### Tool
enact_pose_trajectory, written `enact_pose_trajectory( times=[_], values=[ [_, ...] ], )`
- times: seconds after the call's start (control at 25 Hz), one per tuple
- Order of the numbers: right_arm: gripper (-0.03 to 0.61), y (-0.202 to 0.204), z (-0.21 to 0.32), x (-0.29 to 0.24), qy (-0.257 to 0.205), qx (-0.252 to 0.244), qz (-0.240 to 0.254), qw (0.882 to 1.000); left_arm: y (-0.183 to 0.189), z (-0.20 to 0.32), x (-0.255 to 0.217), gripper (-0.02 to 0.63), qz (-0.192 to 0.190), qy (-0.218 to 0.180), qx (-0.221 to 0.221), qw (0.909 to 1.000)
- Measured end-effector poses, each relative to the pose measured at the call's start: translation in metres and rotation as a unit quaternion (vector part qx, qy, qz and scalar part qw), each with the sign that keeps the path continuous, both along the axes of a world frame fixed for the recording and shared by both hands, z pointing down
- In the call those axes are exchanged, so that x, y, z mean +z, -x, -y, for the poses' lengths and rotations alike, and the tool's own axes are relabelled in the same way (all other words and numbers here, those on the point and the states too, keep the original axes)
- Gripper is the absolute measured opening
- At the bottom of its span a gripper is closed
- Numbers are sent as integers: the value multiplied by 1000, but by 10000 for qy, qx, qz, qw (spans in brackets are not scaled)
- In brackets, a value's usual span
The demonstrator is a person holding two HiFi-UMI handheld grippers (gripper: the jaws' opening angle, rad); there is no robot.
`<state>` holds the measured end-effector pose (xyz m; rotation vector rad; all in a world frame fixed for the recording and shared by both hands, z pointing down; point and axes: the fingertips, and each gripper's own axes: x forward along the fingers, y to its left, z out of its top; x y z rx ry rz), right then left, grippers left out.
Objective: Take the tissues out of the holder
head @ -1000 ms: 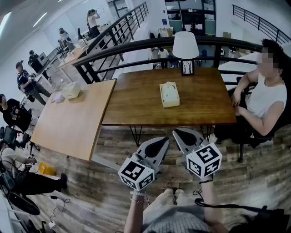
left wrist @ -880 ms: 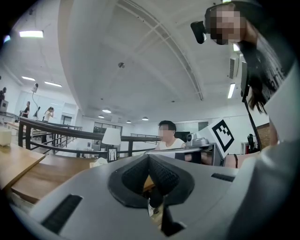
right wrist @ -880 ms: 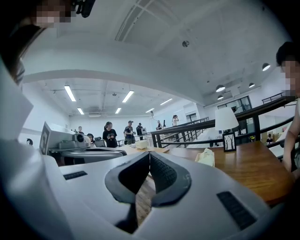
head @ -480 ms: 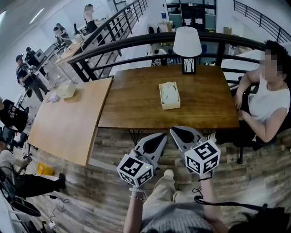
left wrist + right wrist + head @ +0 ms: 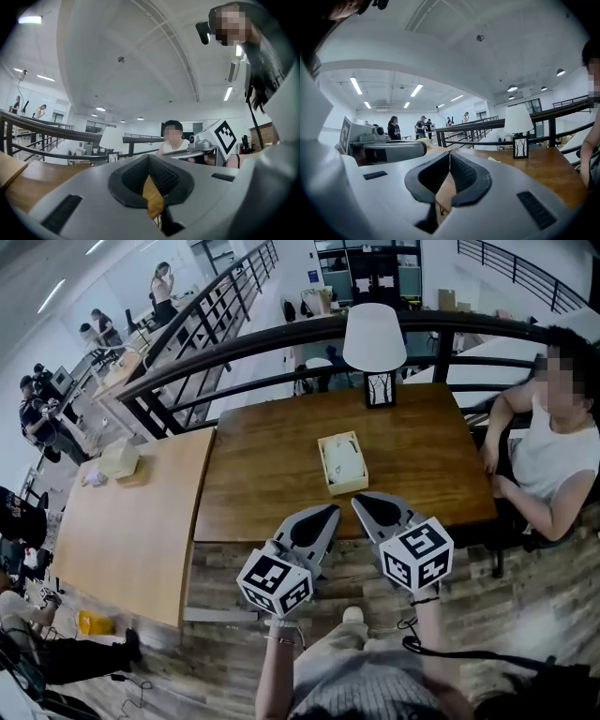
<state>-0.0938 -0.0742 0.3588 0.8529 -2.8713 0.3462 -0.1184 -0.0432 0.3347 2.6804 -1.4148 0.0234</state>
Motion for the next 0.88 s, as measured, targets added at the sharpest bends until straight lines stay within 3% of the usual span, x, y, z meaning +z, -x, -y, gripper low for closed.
enact_pose_trajectory(
  times=[0.4, 0.72, 0.88],
  values=[
    [12, 11, 50, 11, 135, 247, -40, 9996, 7, 49, 9, 8, 59, 74, 336, 9994],
    [17, 19, 92, 26, 332, 52, -203, 9992, 25, 84, 24, 8, -97, 322, 4, 9994],
    [94, 29, 119, 41, 515, -215, -427, 9975, 34, 105, 33, 8, -218, 441, -238, 9985]
  ],
)
